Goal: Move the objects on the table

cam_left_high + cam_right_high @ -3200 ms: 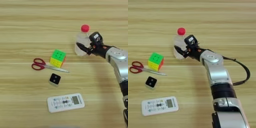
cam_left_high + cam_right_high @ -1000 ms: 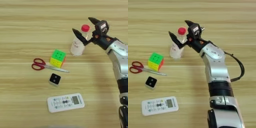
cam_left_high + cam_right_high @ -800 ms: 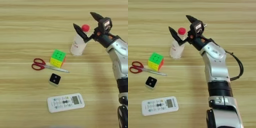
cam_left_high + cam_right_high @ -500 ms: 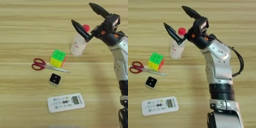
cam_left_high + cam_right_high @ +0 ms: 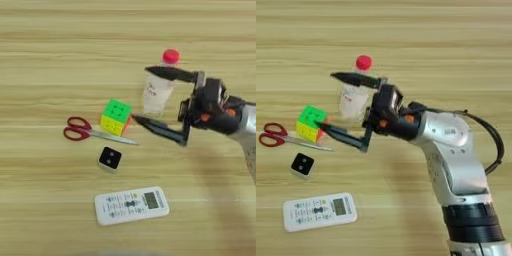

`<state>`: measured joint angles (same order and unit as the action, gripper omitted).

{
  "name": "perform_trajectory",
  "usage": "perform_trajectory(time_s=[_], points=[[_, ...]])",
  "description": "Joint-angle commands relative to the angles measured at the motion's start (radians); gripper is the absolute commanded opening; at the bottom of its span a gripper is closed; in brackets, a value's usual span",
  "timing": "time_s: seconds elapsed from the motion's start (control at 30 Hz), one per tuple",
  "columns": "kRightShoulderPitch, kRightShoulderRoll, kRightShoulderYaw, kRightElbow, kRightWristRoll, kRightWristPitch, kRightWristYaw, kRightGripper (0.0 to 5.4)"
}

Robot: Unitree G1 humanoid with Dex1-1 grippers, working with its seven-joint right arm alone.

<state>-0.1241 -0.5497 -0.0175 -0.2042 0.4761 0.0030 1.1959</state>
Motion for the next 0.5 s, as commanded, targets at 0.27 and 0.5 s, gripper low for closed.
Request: perform_trajectory(time_s=[0.27, 0.5], points=[[0.046, -0.127, 0.063, -0.006, -0.031, 0.048, 0.156, 5.38], [0.062, -0.142, 0.11, 0.038, -0.108, 0.029, 0.185, 5.38]])
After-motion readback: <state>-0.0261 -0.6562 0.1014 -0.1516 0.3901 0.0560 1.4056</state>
